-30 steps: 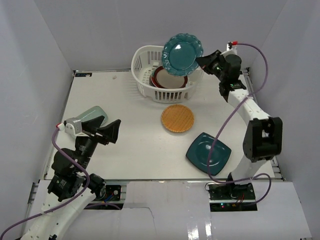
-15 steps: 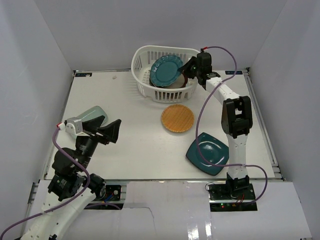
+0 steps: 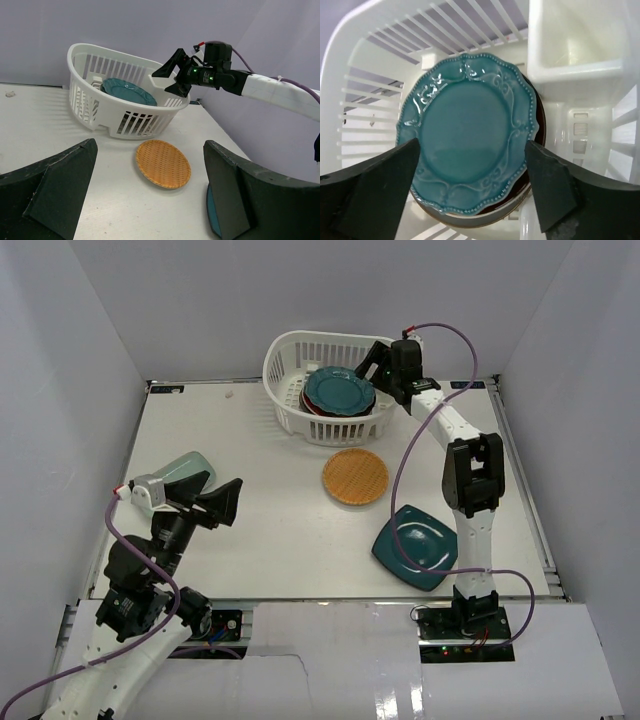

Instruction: Place the plates into the plastic bin on the countertop

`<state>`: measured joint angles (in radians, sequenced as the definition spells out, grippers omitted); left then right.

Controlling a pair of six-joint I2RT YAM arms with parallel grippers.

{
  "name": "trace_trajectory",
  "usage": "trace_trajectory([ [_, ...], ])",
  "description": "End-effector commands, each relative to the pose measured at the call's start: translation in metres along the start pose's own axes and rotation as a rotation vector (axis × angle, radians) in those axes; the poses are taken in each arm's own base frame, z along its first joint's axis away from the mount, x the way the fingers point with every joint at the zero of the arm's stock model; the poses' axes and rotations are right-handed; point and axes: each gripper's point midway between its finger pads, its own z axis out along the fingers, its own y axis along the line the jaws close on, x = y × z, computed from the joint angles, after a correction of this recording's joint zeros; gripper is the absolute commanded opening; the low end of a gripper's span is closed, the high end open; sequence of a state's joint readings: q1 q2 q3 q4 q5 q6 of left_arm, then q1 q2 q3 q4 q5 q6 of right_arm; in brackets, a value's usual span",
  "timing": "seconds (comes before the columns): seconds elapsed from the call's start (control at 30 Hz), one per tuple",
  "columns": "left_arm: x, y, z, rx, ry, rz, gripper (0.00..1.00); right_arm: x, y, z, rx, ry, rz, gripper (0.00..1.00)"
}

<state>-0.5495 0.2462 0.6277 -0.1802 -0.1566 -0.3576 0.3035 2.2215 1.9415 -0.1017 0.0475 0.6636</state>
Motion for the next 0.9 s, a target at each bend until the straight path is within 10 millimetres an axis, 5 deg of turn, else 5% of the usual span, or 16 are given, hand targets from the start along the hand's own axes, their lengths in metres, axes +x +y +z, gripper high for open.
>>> trace_trajectory([
  [0.0,0.006,0.000,0.001,0.005,0.017,0.003,0.98,-0.059,0.020,-0.037,0.034,-0.146,-0.120,0.95],
  [0.17,0.006,0.000,0.001,0.003,0.018,0.005,0.98,-0.049,0.010,-0.051,0.050,-0.125,-0.221,0.96],
  [0.27,0.006,0.000,0.001,0.003,0.016,0.005,0.98,-0.053,0.026,-0.085,-0.025,-0.176,-0.252,0.87],
  [0.5,0.008,-0.002,0.002,0.016,0.026,0.002,0.98,0.010,-0.017,-0.182,-0.055,-0.128,-0.294,0.57],
  [0.6,0.010,-0.003,0.002,0.020,0.034,-0.002,0.98,0.031,-0.027,-0.214,-0.090,-0.102,-0.266,0.55],
  [0.67,0.014,-0.006,0.004,0.034,0.048,-0.015,0.98,0.070,-0.047,-0.223,-0.099,-0.016,-0.244,0.55],
  [0.8,0.038,-0.021,0.013,0.106,0.165,-0.047,0.98,0.102,-0.074,-0.252,-0.098,0.044,-0.189,0.52],
  [0.87,0.075,-0.038,0.021,0.185,0.344,-0.093,0.98,0.122,-0.085,-0.260,-0.109,0.092,-0.162,0.52],
])
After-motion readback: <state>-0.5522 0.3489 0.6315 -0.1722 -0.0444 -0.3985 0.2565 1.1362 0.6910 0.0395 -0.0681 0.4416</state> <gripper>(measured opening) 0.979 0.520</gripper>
